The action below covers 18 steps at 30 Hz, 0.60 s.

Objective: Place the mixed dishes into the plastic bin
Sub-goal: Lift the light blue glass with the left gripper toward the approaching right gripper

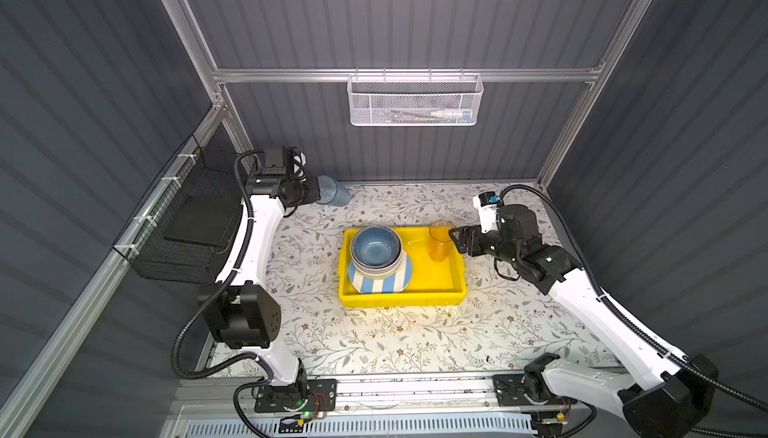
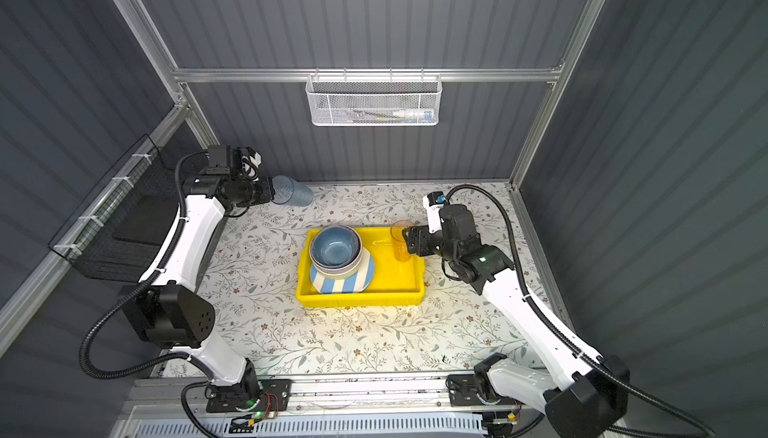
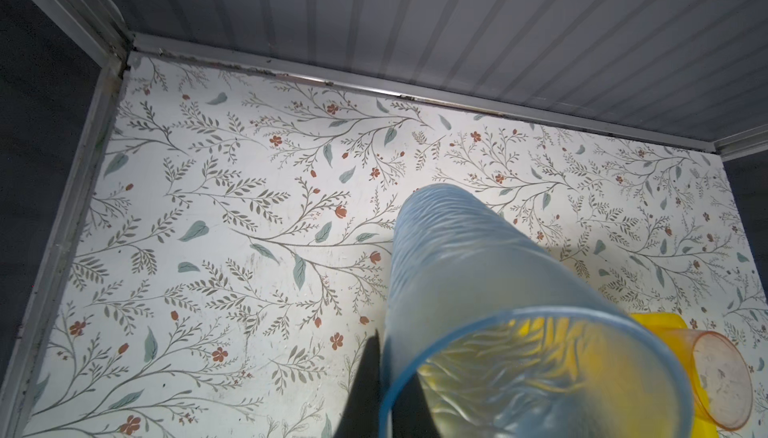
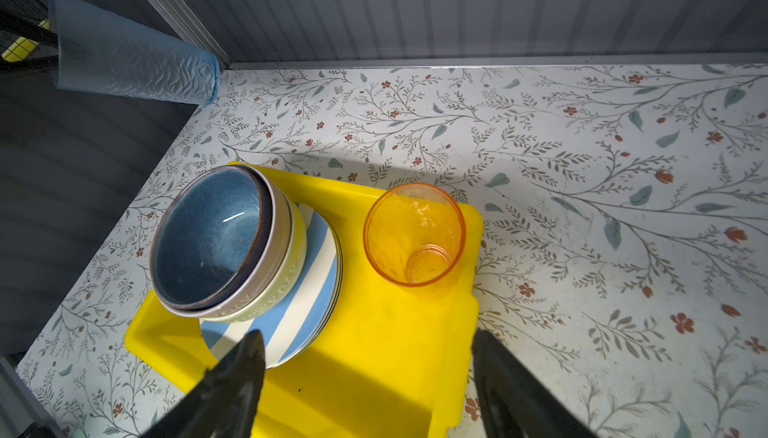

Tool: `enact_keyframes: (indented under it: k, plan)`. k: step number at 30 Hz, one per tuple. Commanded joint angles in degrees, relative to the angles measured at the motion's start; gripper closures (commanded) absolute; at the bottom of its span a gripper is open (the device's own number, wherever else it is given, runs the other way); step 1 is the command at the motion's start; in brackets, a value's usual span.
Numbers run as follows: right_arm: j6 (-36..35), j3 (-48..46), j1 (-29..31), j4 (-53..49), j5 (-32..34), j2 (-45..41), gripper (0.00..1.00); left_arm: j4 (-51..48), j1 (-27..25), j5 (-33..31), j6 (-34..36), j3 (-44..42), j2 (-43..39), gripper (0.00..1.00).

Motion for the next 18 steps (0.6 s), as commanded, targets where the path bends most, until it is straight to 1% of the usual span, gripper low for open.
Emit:
enact_keyframes:
  k: [1,3,6,9,14,16,18]
  plan:
    - [-0.36,3.13,0.92,-0.90,-1.64,1.44,0.21,-2.50,-4.76,-5.50,-0.30,2.29,-3.07,1.00]
    - [-0.66,5.59,2.07,-2.42,-2.17,2.33,0.21,-3.79,-8.15,-8.26,-0.24,2.98,-4.40,1.00]
    - [-1.62,8.53,4.70,-3.25,-2.08,3.08,0.21,-5.10,-12.35,-9.86,-1.12,3.13,-5.99,1.00]
    - [-2.42,11.38,7.40,-4.13,-2.84,3.84,0.22,-5.96,-17.50,-14.49,-1.95,2.46,-7.27,1.00]
    - [-2.56,16.30,11.65,-6.11,-2.46,6.63,0.23,-6.37,-25.00,-17.55,-4.50,0.70,-7.96,1.00]
    - [-1.88,17.93,12.55,-6.70,-1.48,8.02,0.24,-6.05,-27.52,-19.12,-5.42,-0.26,-8.27,1.00]
    - [-1.66,18.63,13.02,-5.99,-2.41,9.18,0.24,-4.99,-29.78,-19.65,-6.32,-1.71,-8.77,1.00]
